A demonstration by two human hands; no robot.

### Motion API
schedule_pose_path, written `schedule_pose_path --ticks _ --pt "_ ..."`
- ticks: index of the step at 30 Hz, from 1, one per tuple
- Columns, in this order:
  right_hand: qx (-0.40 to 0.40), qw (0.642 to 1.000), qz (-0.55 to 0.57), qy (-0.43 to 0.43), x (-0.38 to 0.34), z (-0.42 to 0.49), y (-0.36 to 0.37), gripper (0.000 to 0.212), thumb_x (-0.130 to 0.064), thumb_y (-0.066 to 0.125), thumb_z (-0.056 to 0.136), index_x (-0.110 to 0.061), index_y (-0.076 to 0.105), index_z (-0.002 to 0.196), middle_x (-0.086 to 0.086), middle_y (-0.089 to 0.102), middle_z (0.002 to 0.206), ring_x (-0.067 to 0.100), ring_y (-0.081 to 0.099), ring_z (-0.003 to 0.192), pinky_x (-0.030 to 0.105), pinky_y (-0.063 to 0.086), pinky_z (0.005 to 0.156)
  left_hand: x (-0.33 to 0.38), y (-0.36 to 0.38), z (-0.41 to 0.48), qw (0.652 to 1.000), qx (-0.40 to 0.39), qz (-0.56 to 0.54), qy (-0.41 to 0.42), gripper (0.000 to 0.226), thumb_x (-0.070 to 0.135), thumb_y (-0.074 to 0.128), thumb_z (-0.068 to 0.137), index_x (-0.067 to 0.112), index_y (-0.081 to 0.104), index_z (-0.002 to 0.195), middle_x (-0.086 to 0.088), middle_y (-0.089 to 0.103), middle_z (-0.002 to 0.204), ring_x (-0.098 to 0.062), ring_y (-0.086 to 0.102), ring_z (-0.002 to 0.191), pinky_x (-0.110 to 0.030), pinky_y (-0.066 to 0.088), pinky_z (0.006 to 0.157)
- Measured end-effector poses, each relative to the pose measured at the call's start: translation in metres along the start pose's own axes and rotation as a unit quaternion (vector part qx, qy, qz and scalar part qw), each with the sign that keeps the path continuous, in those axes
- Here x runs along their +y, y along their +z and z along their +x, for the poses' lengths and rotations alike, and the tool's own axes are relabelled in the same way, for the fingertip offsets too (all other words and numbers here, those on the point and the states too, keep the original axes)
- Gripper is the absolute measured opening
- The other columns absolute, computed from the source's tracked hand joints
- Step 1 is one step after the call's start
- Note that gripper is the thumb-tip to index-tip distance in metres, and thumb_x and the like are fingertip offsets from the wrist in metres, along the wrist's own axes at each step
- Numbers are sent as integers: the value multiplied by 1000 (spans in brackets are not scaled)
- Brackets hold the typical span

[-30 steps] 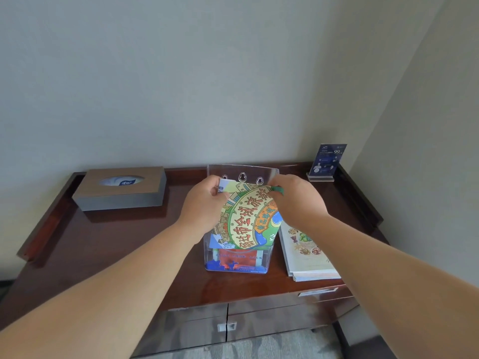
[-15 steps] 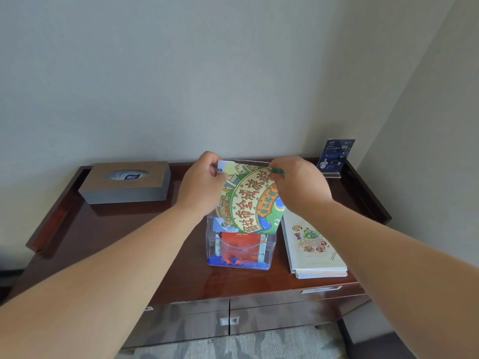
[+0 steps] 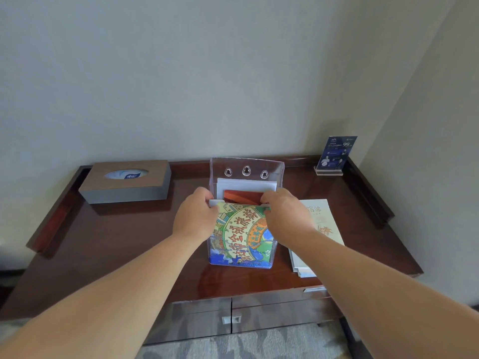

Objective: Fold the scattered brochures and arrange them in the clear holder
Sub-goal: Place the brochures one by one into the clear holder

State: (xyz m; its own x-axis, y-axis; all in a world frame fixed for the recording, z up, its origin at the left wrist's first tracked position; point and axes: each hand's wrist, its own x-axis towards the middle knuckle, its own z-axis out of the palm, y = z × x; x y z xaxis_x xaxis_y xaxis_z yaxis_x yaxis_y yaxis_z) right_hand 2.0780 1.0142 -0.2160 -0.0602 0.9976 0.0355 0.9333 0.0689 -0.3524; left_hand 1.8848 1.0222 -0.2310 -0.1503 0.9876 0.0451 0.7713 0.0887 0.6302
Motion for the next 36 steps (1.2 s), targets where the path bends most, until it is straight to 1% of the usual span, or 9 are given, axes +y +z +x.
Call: schedule_pose_path --ticks 5,9,13,17,20,23,26,33,36 --pt "5 1000 -3 0 5 -5 9 43 -6 51 92 -23 54 132 1 50 126 21 52 110 33 51 82 2 4 -7 999 10 19 50 20 19 56 94 21 55 114 -2 52 104 -18 56 80 -31 42 63" --pt "45 998 31 -13 5 -14 6 39 -18 54 94 -24 53 133 -4 47 133 18 47 118 32 51 85 11 0 -12 997 44 -22 66 29 20 60 92 22 54 121 -3 47 116 -23 59 92 -36 49 74" --pt "84 994 73 -2 18 -33 -3 35 -25 50 97 -23 54 131 -2 51 132 17 51 117 33 51 87 40 3 -23 980 71 -77 172 29 17 62 90 22 57 118 3 49 115 -16 55 101 -33 46 80" --pt "83 991 67 86 56 -54 -12 36 -25 51 95 -26 54 131 -3 52 134 19 55 115 36 51 92 78 28 -42 959 -4 -118 259 28 14 60 90 21 57 116 6 54 107 -11 56 89 -27 44 77" --pt "77 981 71 160 92 -66 -17 35 -25 52 95 -27 55 129 -3 53 132 15 59 99 33 56 81 95 57 -61 949 -95 -108 280 30 18 58 93 22 55 122 6 58 109 -7 55 86 -23 46 75" --pt "50 974 72 208 130 -69 -16 36 -28 53 95 -28 53 130 -2 52 134 10 55 89 23 52 71 101 95 -77 949 -200 -53 237 37 25 53 96 23 48 132 1 56 124 -14 58 101 -31 50 85" --pt "17 969 87 231 163 -61 -9 38 -32 54 94 -28 51 132 0 53 135 4 53 71 15 43 55 107 130 -76 957 -250 11 148 44 29 51 96 19 42 138 -6 49 134 -24 53 119 -37 47 95" --pt "-109 953 152 240 204 -28 14 52 -35 57 90 -22 44 139 4 57 129 18 67 75 31 57 61 118 191 -45 968 -236 7 -88 42 28 52 90 12 47 129 -12 54 123 -30 60 103 -43 53 87" --pt "-165 934 191 254 208 -19 23 44 -36 60 89 -18 50 129 2 62 117 17 67 80 35 61 70 117 205 -36 962 -230 -16 -144 38 27 53 89 10 50 123 -11 58 118 -27 62 95 -35 53 76"
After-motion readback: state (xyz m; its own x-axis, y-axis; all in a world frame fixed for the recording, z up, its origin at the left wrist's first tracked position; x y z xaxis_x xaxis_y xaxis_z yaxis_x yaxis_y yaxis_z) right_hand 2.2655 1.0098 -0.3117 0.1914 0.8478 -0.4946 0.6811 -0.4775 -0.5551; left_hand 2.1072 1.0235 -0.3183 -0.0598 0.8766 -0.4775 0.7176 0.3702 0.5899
